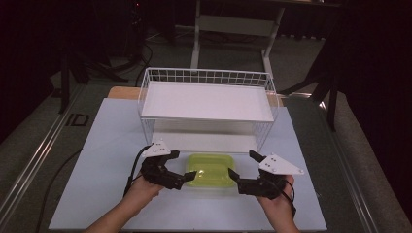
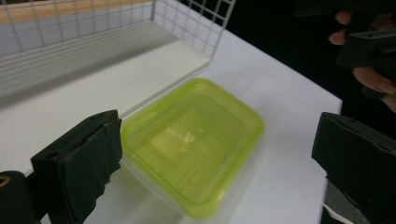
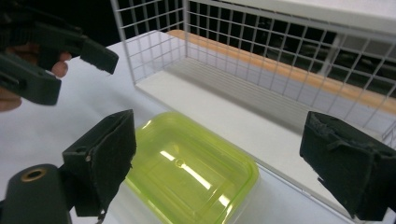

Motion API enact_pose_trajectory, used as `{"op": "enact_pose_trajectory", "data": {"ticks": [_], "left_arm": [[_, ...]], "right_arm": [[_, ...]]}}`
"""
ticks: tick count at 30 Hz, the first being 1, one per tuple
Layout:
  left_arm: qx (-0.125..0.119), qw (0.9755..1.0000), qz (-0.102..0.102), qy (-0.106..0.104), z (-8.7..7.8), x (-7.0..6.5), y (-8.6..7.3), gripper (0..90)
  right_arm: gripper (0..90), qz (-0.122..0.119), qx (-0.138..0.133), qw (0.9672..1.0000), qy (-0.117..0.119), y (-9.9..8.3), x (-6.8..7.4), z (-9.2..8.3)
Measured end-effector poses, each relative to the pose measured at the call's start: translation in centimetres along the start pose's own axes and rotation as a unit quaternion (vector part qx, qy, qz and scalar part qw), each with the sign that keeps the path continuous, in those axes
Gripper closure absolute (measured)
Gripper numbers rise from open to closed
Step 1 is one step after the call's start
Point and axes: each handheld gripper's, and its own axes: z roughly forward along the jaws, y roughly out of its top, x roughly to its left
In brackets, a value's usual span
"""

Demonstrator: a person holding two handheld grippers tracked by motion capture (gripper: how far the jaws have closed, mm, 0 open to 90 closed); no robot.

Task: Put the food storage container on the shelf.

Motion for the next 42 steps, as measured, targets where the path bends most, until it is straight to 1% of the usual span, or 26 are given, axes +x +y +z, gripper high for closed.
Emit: {"op": "enact_pose_trajectory", "data": {"ticks": [1, 2, 3, 4, 6, 8, 9, 11, 15, 17, 18, 19, 20, 22, 23, 26, 27, 29, 30, 31, 35, 36, 37, 39, 40, 42], "left_arm": [[0.002, 1.0, -0.002, 0.001, 0.3, 0.1, 0.1, 2.5], [0.007, 1.0, -0.004, 0.005, 0.6, 0.2, 0.1, 2.6], [0.01, 0.9999, -0.006, 0.006, 0.9, 0.3, 0.1, 2.6], [0.013, 0.9999, -0.008, 0.007, 1.2, 0.5, 0.1, 2.6], [0.024, 0.9995, -0.019, 0.009, 1.8, 1.1, -0.1, 2.6], [0.029, 0.999, -0.03, 0.013, 2.1, 1.6, -0.4, 2.6], [0.036, 0.9986, -0.032, 0.021, 2.3, 1.8, -0.6, 2.7], [0.041, 0.9981, -0.041, 0.02, 2.5, 2.2, -0.9, 2.7], [0.056, 0.9962, -0.062, 0.025, 3.0, 2.9, -1.4, 2.8], [0.066, 0.995, -0.07, 0.027, 3.2, 3.1, -1.6, 6.0], [0.067, 0.9948, -0.073, 0.021, 3.3, 3.3, -1.7, 6.0], [0.071, 0.9942, -0.077, 0.024, 3.4, 3.3, -1.8, 6.1], [0.075, 0.9937, -0.081, 0.021, 3.5, 3.4, -1.9, 6.1], [0.081, 0.9922, -0.091, 0.026, 3.7, 3.6, -2.1, 7.5], [0.08, 0.992, -0.095, 0.022, 3.7, 3.7, -2.2, 11.6], [0.086, 0.9901, -0.107, 0.029, 3.9, 3.8, -2.4, 15.9], [0.088, 0.9893, -0.112, 0.031, 4.0, 3.9, -2.5, 19.9], [0.091, 0.9883, -0.116, 0.038, 4.1, 4.0, -2.7, 26.4], [0.093, 0.988, -0.118, 0.036, 4.1, 4.1, -2.8, 31.9], [0.095, 0.9871, -0.123, 0.038, 4.2, 4.1, -2.9, 34.2], [0.105, 0.9848, -0.135, 0.032, 4.5, 4.3, -3.2, 49.7], [0.107, 0.984, -0.138, 0.033, 4.7, 4.3, -3.2, 51.7], [0.11, 0.9837, -0.139, 0.027, 4.7, 4.4, -3.3, 55.7], [0.111, 0.9832, -0.144, 0.019, 4.8, 4.4, -3.4, 59.3], [0.111, 0.9833, -0.143, 0.019, 4.9, 4.3, -3.4, 61.0], [0.113, 0.9826, -0.146, 0.016, 4.9, 4.4, -3.4, 61.6]], "right_arm": [[10.9, 0.0, 0.0, 1.0, 0.0, 0.0, 0.0, 0.0], [10.9, 0.007, 0.002, 1.0, -0.003, -0.1, -0.1, 0.2], [10.9, 0.019, 0.014, 0.9997, 0.0, -0.3, -0.4, 0.7], [10.9, 0.019, 0.014, 0.9997, 0.0, -0.3, -0.4, 0.7], [10.9, 0.025, 0.025, 0.9994, -0.001, -0.7, -0.8, 1.2], [10.9, 0.041, 0.035, 0.9985, 0.004, -1.0, -1.3, 1.6], [11.0, 0.048, 0.041, 0.998, 0.006, -1.2, -1.6, 1.8], [11.0, 0.058, 0.055, 0.9968, 0.001, -1.6, -2.1, 2.2], [11.5, 0.071, 0.074, 0.9948, -0.001, -2.2, -2.8, 2.8], [13.7, 0.084, 0.08, 0.9932, -0.001, -2.4, -3.0, 3.2], [13.7, 0.088, 0.083, 0.9926, -0.001, -2.6, -3.1, 3.5], [13.7, 0.089, 0.088, 0.9921, -0.002, -2.7, -3.1, 3.7], [14.2, 0.089, 0.093, 0.9916, -0.003, -2.8, -3.1, 4.0], [15.0, 0.096, 0.106, 0.9897, -0.003, -3.0, -3.1, 4.5], [18.0, 0.101, 0.11, 0.9888, -0.003, -3.2, -3.1, 4.6], [23.0, 0.11, 0.126, 0.9859, -0.001, -3.6, -3.0, 5.1], [23.3, 0.114, 0.131, 0.9848, 0.0, -3.7, -3.0, 5.3], [28.7, 0.116, 0.141, 0.9832, -0.001, -3.9, -2.8, 5.5], [30.1, 0.116, 0.144, 0.9827, -0.003, -4.0, -2.8, 5.6], [34.5, 0.115, 0.148, 0.9821, -0.007, -4.1, -2.7, 5.7], [40.0, 0.124, 0.166, 0.9784, -0.004, -4.4, -2.5, 6.1], [41.5, 0.124, 0.17, 0.9775, -0.005, -4.5, -2.5, 6.2], [43.1, 0.126, 0.175, 0.9764, -0.002, -4.7, -2.5, 6.3], [45.4, 0.13, 0.186, 0.974, 0.001, -4.9, -2.4, 6.6], [46.2, 0.134, 0.186, 0.9733, 0.001, -4.9, -2.4, 6.6], [52.6, 0.136, 0.189, 0.9725, -0.001, -4.8, -2.6, 6.5]]}}
